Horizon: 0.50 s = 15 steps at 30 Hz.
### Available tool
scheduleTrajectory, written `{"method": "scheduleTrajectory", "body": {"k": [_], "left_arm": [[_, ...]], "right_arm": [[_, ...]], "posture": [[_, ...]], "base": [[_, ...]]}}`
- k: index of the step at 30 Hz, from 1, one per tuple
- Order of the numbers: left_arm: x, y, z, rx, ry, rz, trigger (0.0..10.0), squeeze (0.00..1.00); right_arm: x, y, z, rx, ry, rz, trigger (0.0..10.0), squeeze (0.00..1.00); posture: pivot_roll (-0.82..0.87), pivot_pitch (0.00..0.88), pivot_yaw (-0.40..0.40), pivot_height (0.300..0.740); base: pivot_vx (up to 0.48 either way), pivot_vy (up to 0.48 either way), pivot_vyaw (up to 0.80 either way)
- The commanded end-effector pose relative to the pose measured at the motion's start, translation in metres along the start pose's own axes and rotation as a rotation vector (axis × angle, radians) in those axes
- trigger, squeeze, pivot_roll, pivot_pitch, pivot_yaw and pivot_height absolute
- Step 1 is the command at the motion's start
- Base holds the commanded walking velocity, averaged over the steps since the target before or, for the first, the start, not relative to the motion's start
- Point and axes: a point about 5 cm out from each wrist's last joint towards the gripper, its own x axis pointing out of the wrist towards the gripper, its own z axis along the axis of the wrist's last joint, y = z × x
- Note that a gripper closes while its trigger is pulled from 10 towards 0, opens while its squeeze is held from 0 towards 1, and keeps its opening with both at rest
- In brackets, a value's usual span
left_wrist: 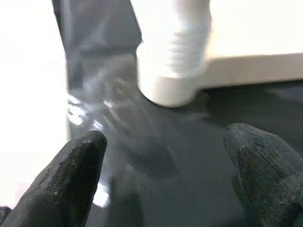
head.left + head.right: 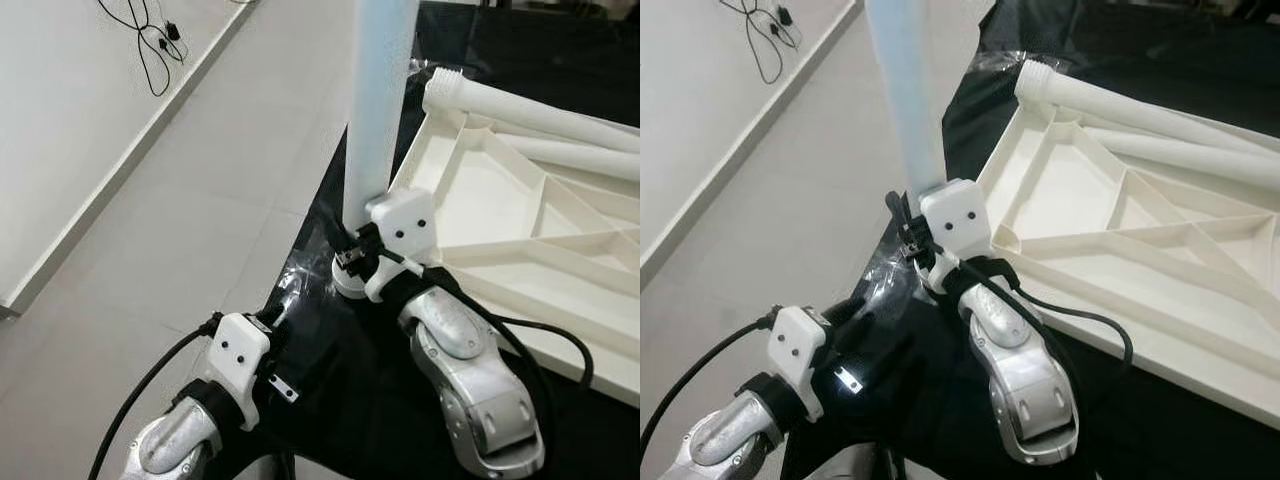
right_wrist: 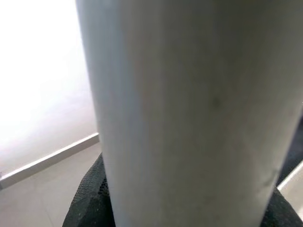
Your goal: Building children table
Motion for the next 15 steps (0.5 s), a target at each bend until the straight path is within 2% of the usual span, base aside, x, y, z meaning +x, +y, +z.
{"method": "scheduleTrajectory", "body": {"k": [1,4,6,7,10,11,13,15], "left_arm": [[-0.006,0.011,0.001,0.009,0.015,0.038,10.0,0.00],[-0.004,0.028,0.018,0.055,-0.035,0.070,10.0,0.00],[-0.001,0.041,0.034,0.083,-0.085,0.092,10.0,0.00],[0.003,0.049,0.050,0.108,-0.133,0.089,10.0,0.00],[0.006,0.051,0.056,0.117,-0.151,0.083,10.0,0.00],[0.011,0.055,0.072,0.149,-0.197,0.044,10.0,0.00],[0.019,0.058,0.090,0.095,-0.257,-0.026,10.0,0.00],[0.021,0.058,0.095,0.071,-0.274,-0.052,10.0,0.00]], "right_arm": [[-0.009,-0.001,-0.056,0.014,0.280,-0.044,10.0,0.00],[-0.009,-0.004,-0.059,-0.001,0.277,-0.104,10.0,0.00],[-0.010,-0.004,-0.062,-0.015,0.273,-0.139,10.0,0.00],[-0.012,-0.001,-0.064,-0.007,0.273,-0.173,10.0,0.00],[-0.013,0.001,-0.066,0.000,0.274,-0.182,10.0,0.00],[-0.014,0.005,-0.069,0.006,0.280,-0.193,10.0,0.00],[-0.014,0.005,-0.072,0.005,0.283,-0.209,10.0,0.00],[-0.014,0.005,-0.073,0.004,0.281,-0.214,10.0,0.00]], "posture": [[0.02,0.307,0.086,0.740],[0.03,0.294,0.089,0.740],[0.04,0.280,0.091,0.740],[0.05,0.268,0.097,0.740],[0.05,0.262,0.098,0.740],[0.05,0.255,0.100,0.740],[0.05,0.240,0.110,0.740],[0.05,0.240,0.110,0.740]], "base": [[0.000,0.000,0.00],[0.000,0.000,0.00],[0.000,0.000,0.00],[0.000,0.000,0.00],[0.000,0.000,0.00],[0.000,0.000,0.00],[0.000,0.000,0.00],[0.000,0.000,0.00]]}}
